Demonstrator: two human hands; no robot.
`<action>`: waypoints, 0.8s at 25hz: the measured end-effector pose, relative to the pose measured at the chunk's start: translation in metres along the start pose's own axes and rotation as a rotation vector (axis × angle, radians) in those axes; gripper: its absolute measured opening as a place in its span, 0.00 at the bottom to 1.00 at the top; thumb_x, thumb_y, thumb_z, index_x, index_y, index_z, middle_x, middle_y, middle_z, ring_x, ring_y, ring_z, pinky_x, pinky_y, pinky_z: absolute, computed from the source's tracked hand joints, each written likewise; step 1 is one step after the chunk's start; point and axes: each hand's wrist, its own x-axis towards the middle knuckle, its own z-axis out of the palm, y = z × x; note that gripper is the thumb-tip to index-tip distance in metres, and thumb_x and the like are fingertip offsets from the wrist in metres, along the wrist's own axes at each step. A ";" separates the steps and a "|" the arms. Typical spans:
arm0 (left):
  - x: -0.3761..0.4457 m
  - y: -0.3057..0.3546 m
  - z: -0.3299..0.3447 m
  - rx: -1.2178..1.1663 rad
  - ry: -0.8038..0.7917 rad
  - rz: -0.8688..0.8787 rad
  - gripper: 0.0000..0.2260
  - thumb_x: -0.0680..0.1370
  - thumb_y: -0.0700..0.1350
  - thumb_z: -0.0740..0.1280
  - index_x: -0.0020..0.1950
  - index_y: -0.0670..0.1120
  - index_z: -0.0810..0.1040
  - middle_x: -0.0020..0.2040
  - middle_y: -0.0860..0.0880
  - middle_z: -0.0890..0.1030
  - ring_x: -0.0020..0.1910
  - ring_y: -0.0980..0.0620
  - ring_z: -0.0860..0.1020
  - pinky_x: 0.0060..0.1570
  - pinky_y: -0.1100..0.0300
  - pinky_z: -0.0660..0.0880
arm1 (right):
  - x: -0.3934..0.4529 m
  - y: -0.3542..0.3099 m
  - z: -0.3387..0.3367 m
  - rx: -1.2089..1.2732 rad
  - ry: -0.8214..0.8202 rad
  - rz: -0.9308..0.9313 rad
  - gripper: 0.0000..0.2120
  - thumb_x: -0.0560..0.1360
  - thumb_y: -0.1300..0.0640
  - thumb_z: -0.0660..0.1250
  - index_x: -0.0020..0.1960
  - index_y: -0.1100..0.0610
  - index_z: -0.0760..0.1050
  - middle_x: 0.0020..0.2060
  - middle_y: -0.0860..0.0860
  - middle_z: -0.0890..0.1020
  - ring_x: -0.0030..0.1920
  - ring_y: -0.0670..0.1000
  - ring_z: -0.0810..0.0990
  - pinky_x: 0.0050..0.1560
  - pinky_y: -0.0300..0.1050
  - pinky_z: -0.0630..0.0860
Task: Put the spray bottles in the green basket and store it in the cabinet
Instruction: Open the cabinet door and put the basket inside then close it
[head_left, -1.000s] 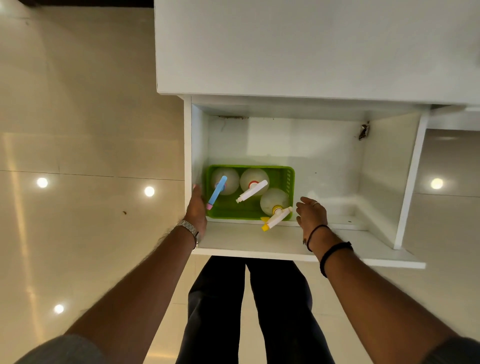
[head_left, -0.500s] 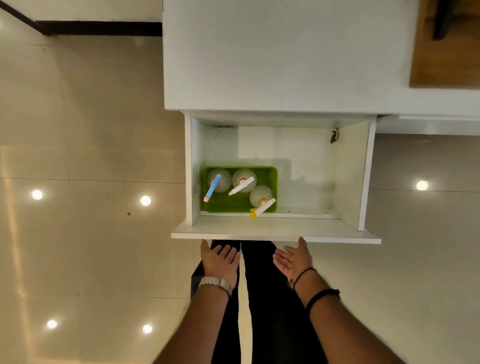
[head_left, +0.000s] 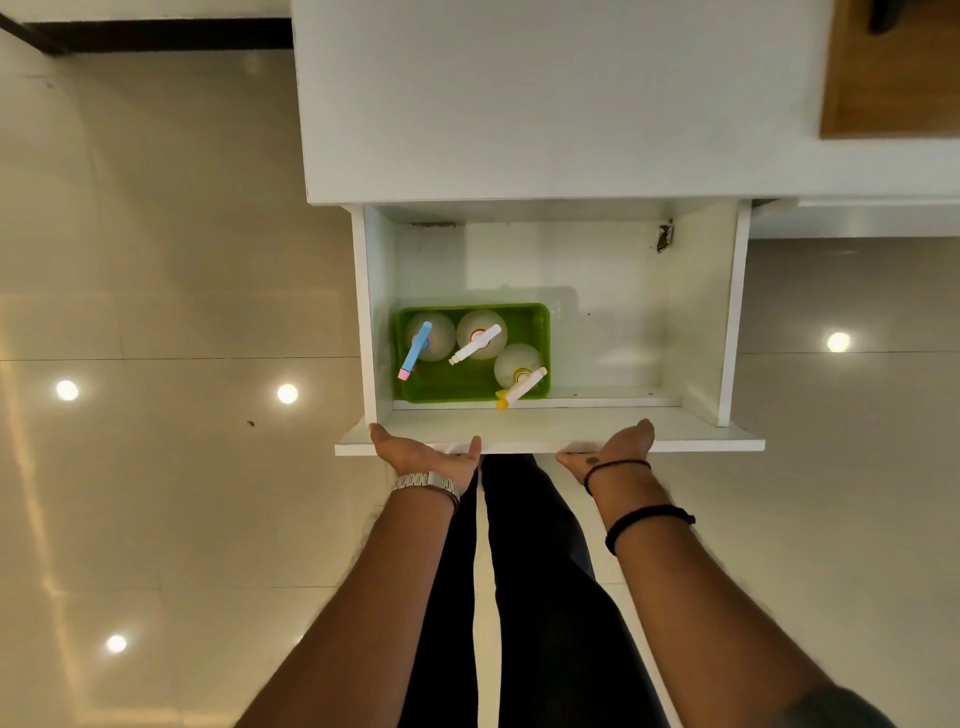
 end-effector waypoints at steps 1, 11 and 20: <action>-0.002 0.002 0.006 0.003 -0.013 -0.001 0.42 0.71 0.72 0.58 0.81 0.56 0.50 0.82 0.45 0.52 0.79 0.36 0.55 0.69 0.34 0.66 | -0.004 0.000 0.007 -0.035 -0.016 -0.016 0.37 0.76 0.35 0.60 0.79 0.49 0.56 0.75 0.55 0.64 0.71 0.60 0.68 0.72 0.62 0.67; -0.038 0.026 0.087 0.127 -0.175 0.010 0.43 0.72 0.74 0.52 0.82 0.55 0.45 0.83 0.46 0.46 0.82 0.38 0.47 0.77 0.36 0.52 | -0.045 -0.009 0.088 -0.098 -0.081 -0.090 0.36 0.77 0.35 0.56 0.80 0.48 0.54 0.78 0.53 0.60 0.74 0.59 0.65 0.73 0.60 0.65; -0.058 0.050 0.154 0.218 -0.350 0.016 0.48 0.71 0.74 0.53 0.82 0.48 0.43 0.82 0.39 0.47 0.81 0.36 0.50 0.76 0.38 0.57 | -0.075 -0.022 0.163 -0.146 -0.224 -0.181 0.36 0.80 0.36 0.51 0.82 0.51 0.47 0.82 0.55 0.51 0.80 0.62 0.53 0.78 0.66 0.54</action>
